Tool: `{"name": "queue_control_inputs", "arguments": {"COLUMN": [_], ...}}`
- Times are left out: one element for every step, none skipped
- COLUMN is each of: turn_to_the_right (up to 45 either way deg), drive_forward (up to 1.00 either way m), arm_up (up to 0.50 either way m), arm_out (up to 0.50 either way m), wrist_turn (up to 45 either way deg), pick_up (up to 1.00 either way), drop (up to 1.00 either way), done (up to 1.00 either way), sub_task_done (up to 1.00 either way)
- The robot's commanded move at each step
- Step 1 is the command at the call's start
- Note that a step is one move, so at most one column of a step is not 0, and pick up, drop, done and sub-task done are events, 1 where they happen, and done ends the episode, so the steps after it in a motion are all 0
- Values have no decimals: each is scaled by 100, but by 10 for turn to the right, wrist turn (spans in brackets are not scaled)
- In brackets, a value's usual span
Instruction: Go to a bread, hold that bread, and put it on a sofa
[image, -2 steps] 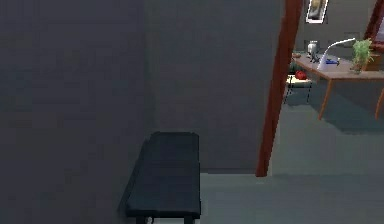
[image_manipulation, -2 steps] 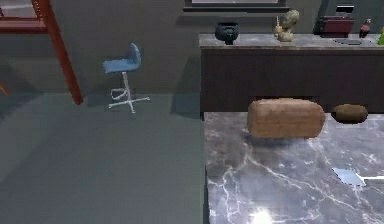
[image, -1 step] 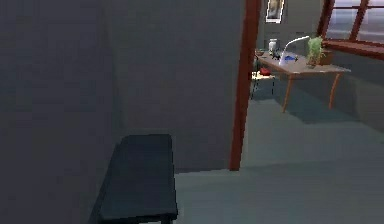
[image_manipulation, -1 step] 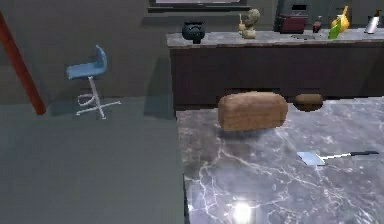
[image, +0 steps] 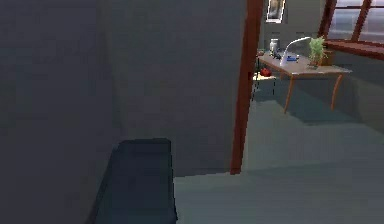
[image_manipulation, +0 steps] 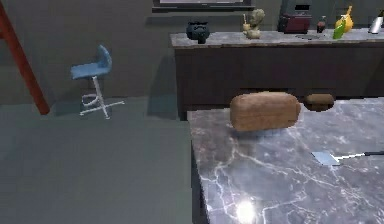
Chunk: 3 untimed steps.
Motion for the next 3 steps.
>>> {"name": "queue_control_inputs", "arguments": {"turn_to_the_right": [180, 0, 0], "drive_forward": [0, 0, 0], "arm_up": [0, 50, 38], "arm_out": [0, 0, 0], "wrist_turn": [0, 0, 0], "pick_up": [0, 0, 0], "drop": [0, 0, 0], "done": [0, 0, 0], "sub_task_done": [0, 0, 0]}}
